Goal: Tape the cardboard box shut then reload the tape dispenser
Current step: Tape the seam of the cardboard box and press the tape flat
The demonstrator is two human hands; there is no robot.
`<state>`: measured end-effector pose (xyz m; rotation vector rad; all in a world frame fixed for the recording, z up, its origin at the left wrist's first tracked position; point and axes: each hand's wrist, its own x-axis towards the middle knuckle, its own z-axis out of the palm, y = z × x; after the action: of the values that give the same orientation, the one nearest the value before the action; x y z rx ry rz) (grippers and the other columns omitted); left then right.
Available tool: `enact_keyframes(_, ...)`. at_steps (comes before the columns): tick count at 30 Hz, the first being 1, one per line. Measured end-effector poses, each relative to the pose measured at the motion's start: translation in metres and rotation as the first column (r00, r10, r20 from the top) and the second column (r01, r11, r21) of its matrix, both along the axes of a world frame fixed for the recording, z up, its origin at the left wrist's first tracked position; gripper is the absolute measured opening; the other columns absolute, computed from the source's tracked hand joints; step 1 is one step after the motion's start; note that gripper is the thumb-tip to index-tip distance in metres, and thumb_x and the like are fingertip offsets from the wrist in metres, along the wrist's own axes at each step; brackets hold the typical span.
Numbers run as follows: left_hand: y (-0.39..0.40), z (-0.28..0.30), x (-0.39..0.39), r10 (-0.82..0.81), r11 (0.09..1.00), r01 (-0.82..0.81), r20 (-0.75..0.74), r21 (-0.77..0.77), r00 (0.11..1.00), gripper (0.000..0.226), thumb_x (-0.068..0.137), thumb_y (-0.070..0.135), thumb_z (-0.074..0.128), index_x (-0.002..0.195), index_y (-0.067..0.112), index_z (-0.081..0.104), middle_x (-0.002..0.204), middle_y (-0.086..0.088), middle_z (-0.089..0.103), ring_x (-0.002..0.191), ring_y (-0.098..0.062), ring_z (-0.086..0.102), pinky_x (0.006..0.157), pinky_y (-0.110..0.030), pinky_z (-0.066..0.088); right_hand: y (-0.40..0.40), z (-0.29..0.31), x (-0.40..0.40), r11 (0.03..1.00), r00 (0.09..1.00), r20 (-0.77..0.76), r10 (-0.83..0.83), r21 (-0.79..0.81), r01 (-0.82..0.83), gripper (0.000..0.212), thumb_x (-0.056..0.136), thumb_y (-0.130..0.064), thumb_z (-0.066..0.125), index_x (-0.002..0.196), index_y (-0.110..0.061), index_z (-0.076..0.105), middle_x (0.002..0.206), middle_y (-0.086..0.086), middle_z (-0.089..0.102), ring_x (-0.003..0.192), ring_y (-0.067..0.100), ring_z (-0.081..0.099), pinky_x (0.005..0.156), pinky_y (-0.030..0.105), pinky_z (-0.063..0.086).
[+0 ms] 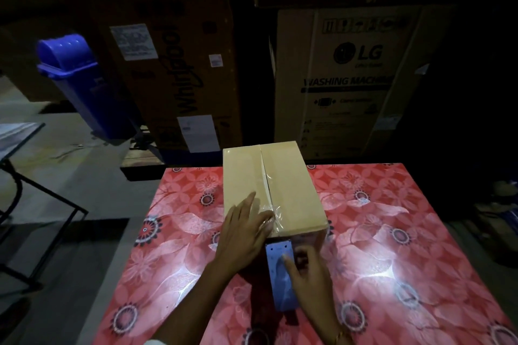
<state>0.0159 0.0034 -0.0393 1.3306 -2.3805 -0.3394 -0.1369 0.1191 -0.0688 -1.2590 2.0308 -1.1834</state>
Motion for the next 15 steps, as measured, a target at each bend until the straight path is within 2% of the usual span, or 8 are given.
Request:
enact_keyframes(2, -0.002, 0.003, 0.001, -0.02, 0.997, 0.015, 0.066, 0.079, 0.998, 0.044, 0.103, 0.054, 0.031, 0.143, 0.043, 0.046, 0.169, 0.0, 0.01, 0.155, -0.019, 0.008, 0.123, -0.045, 0.006, 0.005, -0.009, 0.005, 0.998, 0.997, 0.067, -0.029, 0.062, 0.024, 0.025, 0.079, -0.049, 0.07, 0.086, -0.027, 0.057, 0.085, -0.009, 0.066, 0.077, 0.01, 0.064, 0.069, 0.03, 0.052)
enact_keyframes(4, -0.005, 0.004, 0.0, -0.037, 0.993, 0.02, 0.14, 0.121, 0.989, 0.048, 0.103, 0.057, 0.027, 0.15, 0.048, 0.032, 0.17, 0.0, -0.001, 0.156, -0.02, -0.003, 0.122, -0.044, -0.004, 0.007, -0.012, 0.008, 0.995, 0.987, 0.15, -0.052, 0.094, 0.038, 0.027, 0.079, -0.05, 0.07, 0.086, -0.027, 0.058, 0.084, -0.01, 0.069, 0.077, 0.009, 0.067, 0.066, 0.027, 0.052)
enact_keyframes(6, -0.007, 0.005, -0.001, -0.039, 0.99, 0.007, 0.23, 0.142, 0.972, 0.052, 0.102, 0.06, 0.023, 0.153, 0.051, 0.02, 0.169, -0.001, -0.009, 0.155, -0.02, -0.011, 0.121, -0.046, -0.008, 0.008, -0.015, 0.012, 0.99, 0.964, 0.259, -0.06, 0.139, 0.024, 0.031, 0.078, -0.054, 0.068, 0.092, -0.029, 0.058, 0.086, -0.012, 0.072, 0.08, 0.007, 0.069, 0.067, 0.026, 0.054)
enact_keyframes(8, -0.008, 0.004, -0.002, -0.043, 0.989, -0.004, 0.317, 0.145, 0.948, 0.054, 0.102, 0.061, 0.02, 0.155, 0.051, 0.012, 0.169, -0.002, -0.013, 0.154, -0.023, -0.015, 0.122, -0.05, -0.009, 0.01, -0.02, 0.017, 0.988, 0.943, 0.331, -0.017, 0.148, -0.034, 0.034, 0.078, -0.055, 0.068, 0.102, -0.034, 0.055, 0.097, -0.015, 0.071, 0.086, 0.0, 0.068, 0.069, 0.018, 0.052)
enact_keyframes(10, -0.009, 0.005, -0.004, -0.054, 0.987, -0.003, 0.353, 0.158, 0.934, 0.055, 0.102, 0.061, 0.018, 0.155, 0.05, 0.008, 0.168, -0.003, -0.016, 0.154, -0.024, -0.017, 0.122, -0.051, -0.01, 0.013, -0.023, 0.021, 0.989, 0.923, 0.382, 0.043, 0.113, -0.093, 0.038, 0.079, -0.047, 0.072, 0.11, -0.04, 0.051, 0.11, -0.019, 0.066, 0.094, -0.009, 0.063, 0.07, 0.008, 0.049)
enact_keyframes(12, -0.01, 0.007, -0.004, -0.067, 0.982, -0.002, 0.35, 0.191, 0.934, 0.055, 0.102, 0.061, 0.018, 0.155, 0.051, 0.008, 0.168, -0.003, -0.016, 0.154, -0.024, -0.018, 0.122, -0.051, -0.011, 0.015, -0.024, 0.02, 0.99, 0.9, 0.429, 0.072, 0.081, -0.118, 0.044, 0.079, -0.043, 0.074, 0.116, -0.042, 0.051, 0.118, -0.019, 0.064, 0.099, -0.011, 0.062, 0.075, 0.007, 0.049)
enact_keyframes(15, -0.011, 0.007, -0.005, -0.069, 0.978, -0.004, 0.342, 0.208, 0.937, 0.055, 0.101, 0.063, 0.018, 0.154, 0.052, 0.008, 0.168, -0.002, -0.017, 0.153, -0.023, -0.019, 0.121, -0.051, -0.012, 0.019, -0.023, 0.017, 0.99, 0.878, 0.469, 0.093, 0.051, -0.132, 0.052, 0.075, -0.051, 0.073, 0.121, -0.044, 0.05, 0.124, -0.018, 0.063, 0.105, -0.01, 0.062, 0.079, 0.007, 0.049)
